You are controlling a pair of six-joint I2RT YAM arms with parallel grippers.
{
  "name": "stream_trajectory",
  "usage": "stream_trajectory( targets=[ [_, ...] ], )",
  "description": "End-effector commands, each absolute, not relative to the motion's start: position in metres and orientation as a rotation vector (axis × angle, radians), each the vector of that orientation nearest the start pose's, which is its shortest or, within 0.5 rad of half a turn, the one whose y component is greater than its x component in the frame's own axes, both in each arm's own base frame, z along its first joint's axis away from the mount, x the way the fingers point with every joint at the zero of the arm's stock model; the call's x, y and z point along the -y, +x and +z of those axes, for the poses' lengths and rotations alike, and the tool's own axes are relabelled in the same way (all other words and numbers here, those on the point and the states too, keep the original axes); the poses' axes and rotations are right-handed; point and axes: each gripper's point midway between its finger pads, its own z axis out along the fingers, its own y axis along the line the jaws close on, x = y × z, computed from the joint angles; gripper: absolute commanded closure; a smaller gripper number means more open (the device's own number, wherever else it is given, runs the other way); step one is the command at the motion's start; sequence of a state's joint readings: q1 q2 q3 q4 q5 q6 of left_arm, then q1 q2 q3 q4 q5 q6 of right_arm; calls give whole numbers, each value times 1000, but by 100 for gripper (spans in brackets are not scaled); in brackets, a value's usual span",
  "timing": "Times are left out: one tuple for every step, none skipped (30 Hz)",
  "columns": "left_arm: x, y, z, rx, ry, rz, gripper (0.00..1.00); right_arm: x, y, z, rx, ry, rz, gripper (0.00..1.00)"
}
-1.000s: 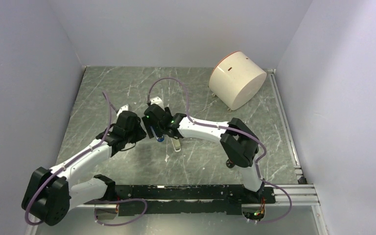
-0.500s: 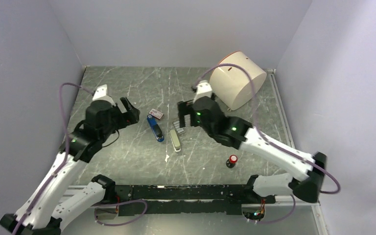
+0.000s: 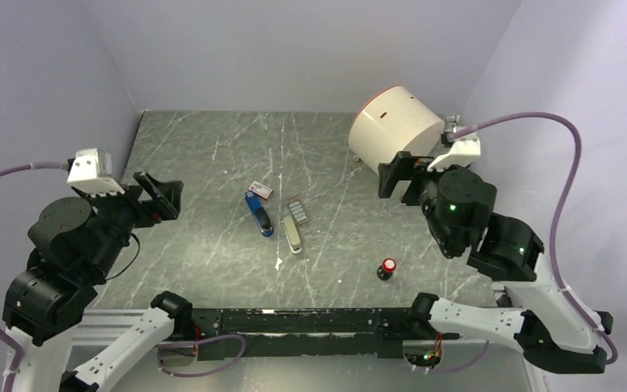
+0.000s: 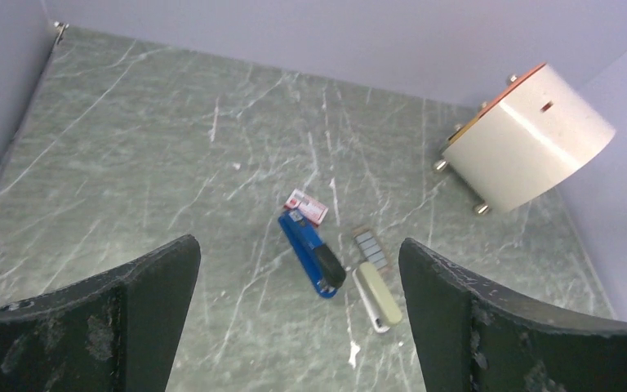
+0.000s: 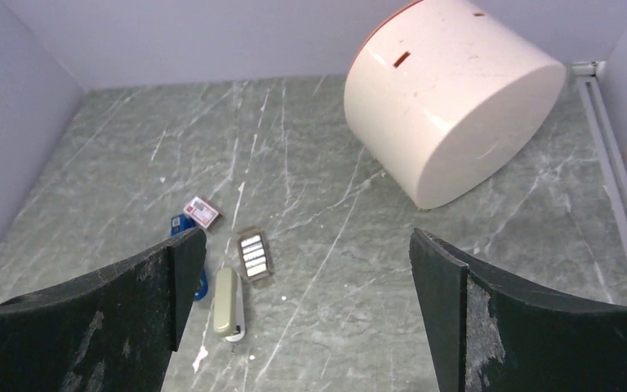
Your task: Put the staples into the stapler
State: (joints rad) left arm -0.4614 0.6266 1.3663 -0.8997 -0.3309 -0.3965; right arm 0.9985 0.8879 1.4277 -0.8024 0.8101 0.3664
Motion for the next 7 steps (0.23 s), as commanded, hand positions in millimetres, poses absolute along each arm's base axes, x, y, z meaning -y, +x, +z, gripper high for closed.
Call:
stream_trajectory(
  targets=[
    [28, 173, 375, -1815, -180, -235, 4, -105, 214, 398, -1786, 14, 169, 0],
    [27, 172, 374, -1818, -185, -231, 4, -105, 214, 397, -1786, 14, 170, 0],
    [26, 171, 373, -1820, -190, -229, 4, -105, 214, 397, -1787, 18, 173, 0],
    [26, 170, 372, -1822, -192, -229, 4, -105, 214, 396, -1788, 23, 172, 0],
    [26, 170, 372, -1822, -194, -232, 4, -105, 214, 395, -1789, 26, 173, 0],
    [27, 170, 371, -1825, -193, -234, 3, -105, 214, 394, -1789, 26, 175, 0],
    [27, 170, 370, -1828, -194, -234, 3, -105, 214, 394, -1787, 23, 176, 0]
  ],
)
